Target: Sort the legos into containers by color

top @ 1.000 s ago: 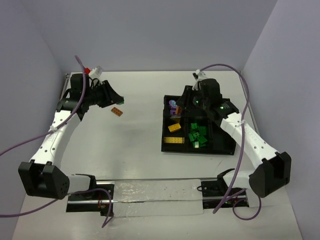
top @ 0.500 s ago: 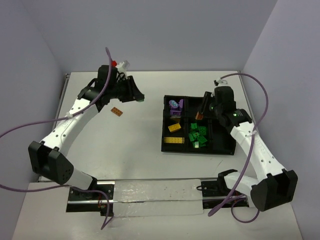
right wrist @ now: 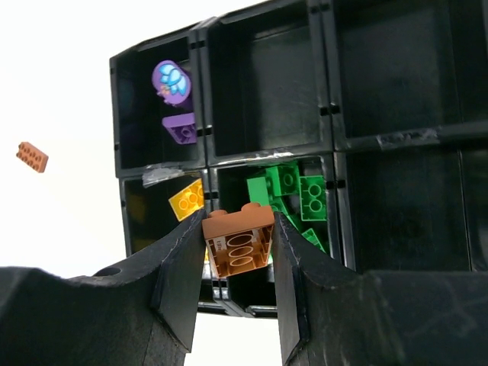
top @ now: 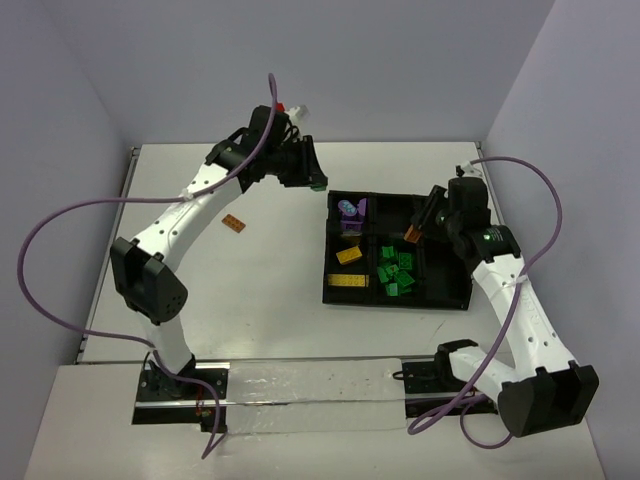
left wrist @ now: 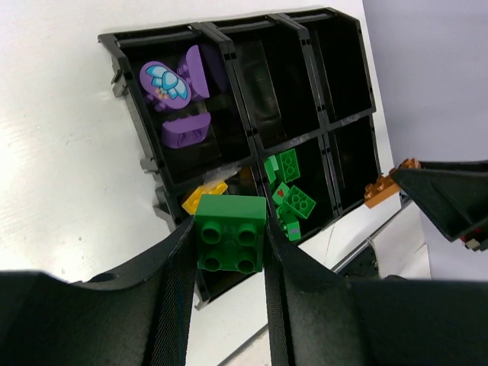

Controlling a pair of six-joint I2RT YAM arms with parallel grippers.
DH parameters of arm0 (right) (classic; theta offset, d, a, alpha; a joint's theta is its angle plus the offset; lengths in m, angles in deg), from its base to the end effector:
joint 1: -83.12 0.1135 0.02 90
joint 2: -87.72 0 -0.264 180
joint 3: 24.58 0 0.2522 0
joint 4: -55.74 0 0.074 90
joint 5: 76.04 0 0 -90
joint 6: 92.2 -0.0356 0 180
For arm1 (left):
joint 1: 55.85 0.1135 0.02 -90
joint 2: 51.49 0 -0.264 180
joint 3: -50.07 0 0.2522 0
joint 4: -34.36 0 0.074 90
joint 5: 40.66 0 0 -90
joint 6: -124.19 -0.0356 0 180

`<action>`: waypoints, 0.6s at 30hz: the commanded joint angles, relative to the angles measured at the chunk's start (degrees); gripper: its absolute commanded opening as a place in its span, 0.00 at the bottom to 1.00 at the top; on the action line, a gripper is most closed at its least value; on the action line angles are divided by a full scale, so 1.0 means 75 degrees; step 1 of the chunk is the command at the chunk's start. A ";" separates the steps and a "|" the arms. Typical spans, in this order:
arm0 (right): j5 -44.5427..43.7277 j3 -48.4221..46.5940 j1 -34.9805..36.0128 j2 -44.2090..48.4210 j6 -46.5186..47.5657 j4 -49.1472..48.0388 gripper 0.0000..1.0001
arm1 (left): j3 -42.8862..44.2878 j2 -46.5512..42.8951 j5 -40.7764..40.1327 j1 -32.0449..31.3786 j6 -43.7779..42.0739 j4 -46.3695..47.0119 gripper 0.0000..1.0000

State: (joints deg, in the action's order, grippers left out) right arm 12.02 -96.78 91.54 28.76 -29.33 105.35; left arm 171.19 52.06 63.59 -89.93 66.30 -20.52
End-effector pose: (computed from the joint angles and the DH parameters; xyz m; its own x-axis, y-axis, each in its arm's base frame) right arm 0.2154 0.0307 0.3325 -0.5765 0.3754 -0.7258 0.1613 0.9230 0.3493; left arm 0.3335 -0.2362 0.3805 -0.8001 -0.0807 -0.5944 0.3305 0.7676 -0.5492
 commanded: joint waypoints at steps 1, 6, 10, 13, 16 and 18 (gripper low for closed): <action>-0.0712 -0.0226 -0.0127 0.0124 -0.0436 0.0505 0.00 | 0.0743 0.0477 0.0384 -0.0015 -0.0321 -0.0445 0.00; -0.1341 -0.0236 -0.0501 -0.0009 -0.0924 0.0887 0.00 | 0.1622 0.1190 0.0276 -0.0027 -0.0592 -0.0711 0.00; -0.1826 -0.0306 -0.0680 0.0016 -0.1289 0.1033 0.00 | 0.1093 0.1252 -0.0211 0.0067 -0.0417 -0.0375 0.00; -0.2195 -0.0256 -0.0748 0.0164 -0.1332 0.1045 0.00 | 0.0997 0.1235 -0.0937 0.0067 -0.0157 -0.0675 0.00; -0.2315 -0.0186 -0.0876 0.0279 -0.1266 0.1037 0.00 | 0.0918 0.1115 -0.1472 0.0067 0.0260 -0.0412 0.00; -0.2278 -0.0205 -0.0963 0.0263 -0.1197 0.1082 0.00 | 0.1448 0.1338 -0.1673 0.0067 0.0377 -0.0692 0.00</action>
State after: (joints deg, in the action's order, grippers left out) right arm -1.70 -96.82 85.86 28.99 -37.79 112.43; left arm 177.44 61.99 57.05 -89.62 65.77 -25.08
